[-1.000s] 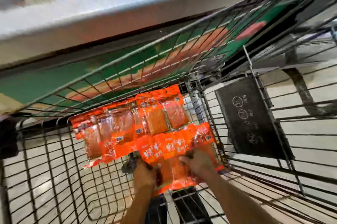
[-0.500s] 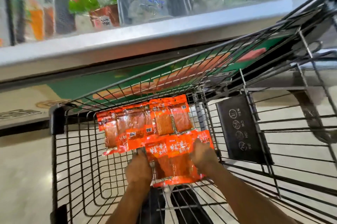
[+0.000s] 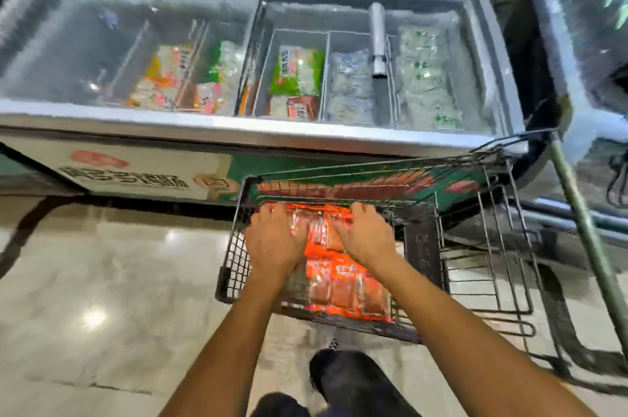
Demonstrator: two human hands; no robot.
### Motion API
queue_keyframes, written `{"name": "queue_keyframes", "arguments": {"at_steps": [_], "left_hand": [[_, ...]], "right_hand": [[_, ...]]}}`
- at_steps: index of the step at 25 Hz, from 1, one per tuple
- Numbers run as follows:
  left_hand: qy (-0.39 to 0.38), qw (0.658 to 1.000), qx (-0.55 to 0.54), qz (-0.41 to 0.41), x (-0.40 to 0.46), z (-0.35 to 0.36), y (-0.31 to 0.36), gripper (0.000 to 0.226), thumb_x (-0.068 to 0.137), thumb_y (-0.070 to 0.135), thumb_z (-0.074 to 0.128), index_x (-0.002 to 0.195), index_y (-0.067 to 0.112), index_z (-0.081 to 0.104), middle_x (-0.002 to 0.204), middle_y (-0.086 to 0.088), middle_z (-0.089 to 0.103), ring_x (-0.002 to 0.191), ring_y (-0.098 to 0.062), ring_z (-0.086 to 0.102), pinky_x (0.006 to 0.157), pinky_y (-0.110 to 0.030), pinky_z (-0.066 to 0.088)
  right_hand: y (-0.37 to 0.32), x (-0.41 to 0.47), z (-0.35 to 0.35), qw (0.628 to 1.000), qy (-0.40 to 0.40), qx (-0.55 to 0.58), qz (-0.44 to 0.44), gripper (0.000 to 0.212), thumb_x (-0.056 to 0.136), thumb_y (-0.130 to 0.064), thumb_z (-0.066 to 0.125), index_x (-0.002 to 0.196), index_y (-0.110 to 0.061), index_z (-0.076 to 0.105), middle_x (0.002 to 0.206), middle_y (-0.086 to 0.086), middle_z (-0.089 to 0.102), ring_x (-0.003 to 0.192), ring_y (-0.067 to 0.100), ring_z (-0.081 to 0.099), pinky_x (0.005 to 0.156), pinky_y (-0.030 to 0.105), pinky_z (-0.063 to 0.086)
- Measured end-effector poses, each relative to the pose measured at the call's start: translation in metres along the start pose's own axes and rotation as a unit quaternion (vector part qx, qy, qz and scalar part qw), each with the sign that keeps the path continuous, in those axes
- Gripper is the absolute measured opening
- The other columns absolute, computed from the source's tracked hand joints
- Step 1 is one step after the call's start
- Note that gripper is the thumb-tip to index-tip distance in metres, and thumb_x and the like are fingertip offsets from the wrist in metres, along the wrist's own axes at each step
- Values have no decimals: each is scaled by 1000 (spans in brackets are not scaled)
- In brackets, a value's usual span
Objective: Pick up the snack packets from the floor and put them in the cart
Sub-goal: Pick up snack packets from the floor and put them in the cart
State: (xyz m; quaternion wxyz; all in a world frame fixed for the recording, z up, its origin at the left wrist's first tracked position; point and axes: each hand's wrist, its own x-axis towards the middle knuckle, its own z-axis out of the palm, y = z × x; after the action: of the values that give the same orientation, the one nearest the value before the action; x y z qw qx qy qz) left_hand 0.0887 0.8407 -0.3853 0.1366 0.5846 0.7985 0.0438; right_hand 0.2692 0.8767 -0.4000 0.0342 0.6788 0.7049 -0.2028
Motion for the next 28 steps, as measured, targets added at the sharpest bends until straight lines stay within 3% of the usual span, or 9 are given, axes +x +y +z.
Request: {"name": "queue_keyframes", "arguments": {"at_steps": [4,11,14,19,24,28], "left_hand": [[76,996,0,-38,-54,-85,-75,75,89,71,47,140,17,54,139,-14,58,127,-35,53,103,-47,46],[220,960,22,-169,-199,-199,-267,86,84,82,40,144,22,53,150,-12,51,138,-34,46,111,-53,39],[240,939,33,-245,-264,-224,-345,92,79,89,28,143,28,51,153,-9,48,140,-34,44,114,-58,35],[242,904,17,-351,-347,-234,-440,87,82,87,37,148,30,45,161,-4,37,148,-34,31,120,-61,21],[239,835,-5,-496,-428,-236,-565,89,83,85,39,154,30,38,166,-4,28,152,-32,23,122,-59,16],[251,779,-25,-574,-472,-236,-636,93,81,87,39,155,30,36,167,-4,27,152,-31,22,122,-57,20]], "right_hand": [[-78,-49,-27,996,61,12,-60,67,95,-65,44,134,-11,49,126,20,55,116,42,58,92,50,50],[-283,-158,-15,959,99,12,-266,63,92,-69,44,123,-16,55,116,18,58,107,42,60,86,50,53],[-365,-215,0,928,98,16,-358,79,84,-79,25,123,-18,56,114,17,60,102,41,61,84,49,54],[-469,-267,40,879,77,0,-470,87,81,-86,24,132,-22,53,119,14,60,106,38,59,89,50,53],[-605,-307,103,817,19,-20,-576,82,82,-87,35,138,-28,51,132,11,57,122,35,54,98,48,48],[-699,-342,150,785,-66,-42,-614,93,75,-94,29,147,-37,39,151,11,44,135,35,45,105,54,44]]}}
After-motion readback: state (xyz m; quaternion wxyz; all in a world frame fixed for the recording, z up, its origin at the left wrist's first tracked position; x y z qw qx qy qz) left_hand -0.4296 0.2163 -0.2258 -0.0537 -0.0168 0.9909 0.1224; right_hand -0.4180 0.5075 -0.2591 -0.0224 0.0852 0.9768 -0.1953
